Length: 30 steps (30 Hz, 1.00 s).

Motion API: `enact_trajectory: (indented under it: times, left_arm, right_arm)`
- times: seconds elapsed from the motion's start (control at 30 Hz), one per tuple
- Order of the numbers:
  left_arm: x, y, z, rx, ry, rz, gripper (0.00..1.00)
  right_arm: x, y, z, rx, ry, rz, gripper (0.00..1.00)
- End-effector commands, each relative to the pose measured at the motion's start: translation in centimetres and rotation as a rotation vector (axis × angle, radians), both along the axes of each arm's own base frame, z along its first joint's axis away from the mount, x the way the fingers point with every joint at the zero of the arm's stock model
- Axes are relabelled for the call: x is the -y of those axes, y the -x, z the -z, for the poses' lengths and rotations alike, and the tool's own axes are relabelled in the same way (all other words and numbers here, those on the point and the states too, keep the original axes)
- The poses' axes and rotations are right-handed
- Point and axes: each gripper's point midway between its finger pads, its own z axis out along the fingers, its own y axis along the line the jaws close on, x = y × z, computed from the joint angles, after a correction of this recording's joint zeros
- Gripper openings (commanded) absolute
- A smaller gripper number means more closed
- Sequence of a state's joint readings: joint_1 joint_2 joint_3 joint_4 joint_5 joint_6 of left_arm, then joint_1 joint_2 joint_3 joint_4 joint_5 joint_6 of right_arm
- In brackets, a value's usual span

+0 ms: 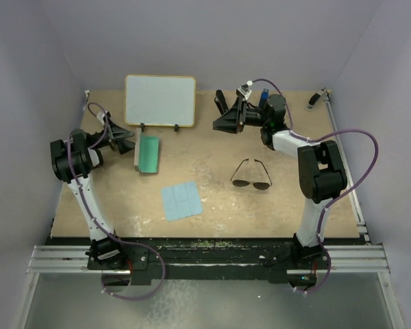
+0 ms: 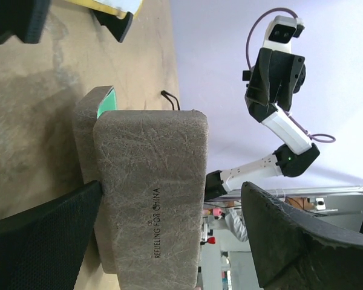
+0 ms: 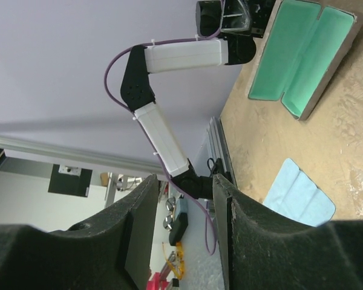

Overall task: Organize the sunglasses
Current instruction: Place the sunglasses case at the center of the board.

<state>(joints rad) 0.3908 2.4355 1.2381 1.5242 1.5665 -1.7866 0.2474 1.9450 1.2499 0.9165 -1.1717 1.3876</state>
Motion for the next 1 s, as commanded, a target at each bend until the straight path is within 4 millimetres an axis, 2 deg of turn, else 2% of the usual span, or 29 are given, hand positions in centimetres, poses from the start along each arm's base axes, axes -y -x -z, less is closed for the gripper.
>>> enact_trajectory:
  times: [0.0,0.1,0.23,0.33,0.43,0.63,0.7,0.83,0.97]
  left_arm:
    - [2.0,2.8,-0.6,0.147,-0.132,0.213,0.98]
    - [5.0,3.3,0.5,0.121,-0.113,0.284,0.98]
    - [10.5,4.7,1.3,0.108,-0.097,0.424,0.98]
    - [12.1,5.2,1.0,0.118,-0.097,0.467,0.98]
    - [10.8,4.5,0.9,0.127,-0.103,0.434,0.99]
    - [5.9,2.0,1.3,0.127,-0.117,0.314,0.99]
    - [4.8,1.8,0.9,0.131,-0.121,0.29,0.99]
    - [3.8,1.5,-1.9,0.193,-0.153,0.263,0.99]
    - [4.0,1.4,-4.1,0.235,-0.174,0.264,0.98]
  right_arm:
    - [0.1,0.0,0.0,0.039,0.001,-0.013,0.47]
    - [0.2,0.2,0.0,0.04,0.002,-0.017,0.47]
    - [0.3,0.5,0.1,0.041,0.008,-0.018,0.49]
    - [0.6,0.5,0.2,0.042,0.022,-0.01,0.49]
    - [0.7,0.3,0.4,0.039,0.042,0.001,0.5]
    - [0.8,-0.7,1.5,0.046,0.116,0.031,0.5]
    - [0.9,-0.9,2.2,0.026,0.158,0.04,0.5]
    - [1.1,-1.1,2.6,0.041,0.201,0.055,0.5]
    - [1.1,-1.1,2.7,0.038,0.204,0.054,0.49]
